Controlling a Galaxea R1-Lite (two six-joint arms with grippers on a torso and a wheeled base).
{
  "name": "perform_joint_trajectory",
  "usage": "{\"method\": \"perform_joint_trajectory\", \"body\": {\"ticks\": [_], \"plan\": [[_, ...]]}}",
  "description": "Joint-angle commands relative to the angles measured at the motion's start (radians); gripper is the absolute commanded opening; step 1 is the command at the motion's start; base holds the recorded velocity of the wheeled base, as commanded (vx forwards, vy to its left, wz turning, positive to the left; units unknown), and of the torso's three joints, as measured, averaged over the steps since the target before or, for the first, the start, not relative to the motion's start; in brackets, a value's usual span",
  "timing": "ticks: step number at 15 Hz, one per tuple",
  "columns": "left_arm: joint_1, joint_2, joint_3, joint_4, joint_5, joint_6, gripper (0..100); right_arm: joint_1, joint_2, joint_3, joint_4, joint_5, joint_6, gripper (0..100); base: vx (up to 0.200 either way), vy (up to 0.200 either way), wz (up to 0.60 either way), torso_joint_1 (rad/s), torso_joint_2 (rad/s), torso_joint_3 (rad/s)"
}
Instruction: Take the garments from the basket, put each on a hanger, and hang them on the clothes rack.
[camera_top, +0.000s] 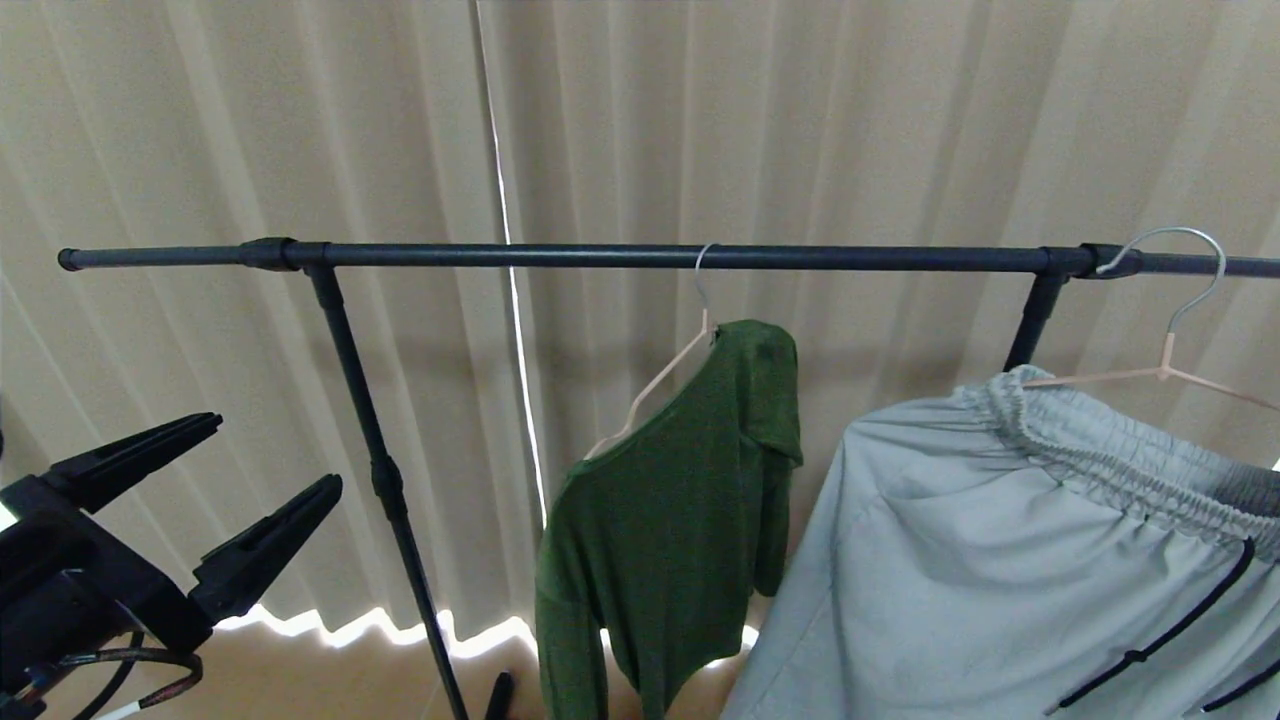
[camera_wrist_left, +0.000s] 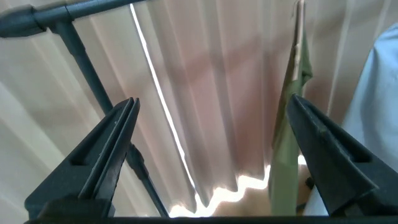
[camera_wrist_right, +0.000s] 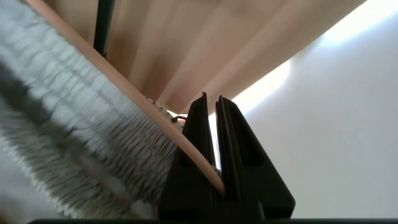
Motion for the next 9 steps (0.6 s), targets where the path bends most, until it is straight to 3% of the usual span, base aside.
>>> {"method": "perform_joint_trajectory", "body": {"ticks": [1,4,9], "plan": [[0.000,-0.002,0.000,0.000,0.000,0.000,100,0.017,0.103,-0.001,-0.104,-0.003,0.006,0,0.000,0.000,0.00,0.000,0.00,0.000],[0.000,-0.003,0.000,0.000,0.000,-0.001,100,0.022,0.261,-0.044,-0.235,-0.011,0.006,0,0.000,0.000,0.00,0.000,0.00,0.000],[0.000,-0.009,0.002,0.002,0.000,-0.001,100,0.017,0.490,-0.196,-0.247,-0.009,0.020,0,0.000,0.000,0.00,0.000,0.00,0.000]]}}
